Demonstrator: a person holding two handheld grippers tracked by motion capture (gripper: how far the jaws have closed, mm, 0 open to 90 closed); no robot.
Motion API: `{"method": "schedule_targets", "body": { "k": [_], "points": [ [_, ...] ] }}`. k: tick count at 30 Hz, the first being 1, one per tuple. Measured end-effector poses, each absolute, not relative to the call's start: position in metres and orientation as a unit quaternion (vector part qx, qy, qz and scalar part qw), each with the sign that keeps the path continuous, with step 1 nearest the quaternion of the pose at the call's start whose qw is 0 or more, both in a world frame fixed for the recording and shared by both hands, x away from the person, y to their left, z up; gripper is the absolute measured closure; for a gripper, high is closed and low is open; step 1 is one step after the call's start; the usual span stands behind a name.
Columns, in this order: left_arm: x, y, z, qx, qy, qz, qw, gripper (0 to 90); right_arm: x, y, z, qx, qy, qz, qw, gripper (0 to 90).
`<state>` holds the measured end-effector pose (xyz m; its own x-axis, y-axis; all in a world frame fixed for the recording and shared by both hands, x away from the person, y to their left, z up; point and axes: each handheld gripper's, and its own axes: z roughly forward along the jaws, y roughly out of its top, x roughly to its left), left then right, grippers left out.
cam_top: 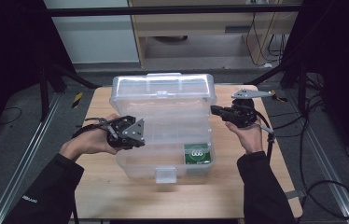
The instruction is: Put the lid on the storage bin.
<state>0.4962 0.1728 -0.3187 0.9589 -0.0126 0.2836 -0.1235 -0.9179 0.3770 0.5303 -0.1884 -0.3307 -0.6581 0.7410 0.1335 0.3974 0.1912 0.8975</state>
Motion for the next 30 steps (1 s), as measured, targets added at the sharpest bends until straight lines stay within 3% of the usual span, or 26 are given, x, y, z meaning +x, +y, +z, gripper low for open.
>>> {"method": "schedule_targets", "body": {
  "k": [14, 21, 25, 30],
  "points": [
    [0.492, 0.175, -0.323, 0.968, -0.033, 0.139, 0.205, 84.0, 0.525, -0.191, -0.338, 0.370, 0.761, 0.511, 0.151, 90.0],
    [0.493, 0.171, -0.322, 0.957, -0.033, 0.128, 0.258, 72.8, 0.524, -0.191, -0.338, 0.369, 0.763, 0.510, 0.149, 90.0],
    [0.491, 0.166, -0.321, 0.952, -0.021, 0.112, 0.286, 61.3, 0.523, -0.191, -0.338, 0.369, 0.761, 0.512, 0.149, 90.0],
    [0.488, 0.160, -0.324, 0.946, -0.005, 0.100, 0.309, 55.5, 0.522, -0.192, -0.338, 0.369, 0.761, 0.512, 0.149, 90.0]
  ]
}}
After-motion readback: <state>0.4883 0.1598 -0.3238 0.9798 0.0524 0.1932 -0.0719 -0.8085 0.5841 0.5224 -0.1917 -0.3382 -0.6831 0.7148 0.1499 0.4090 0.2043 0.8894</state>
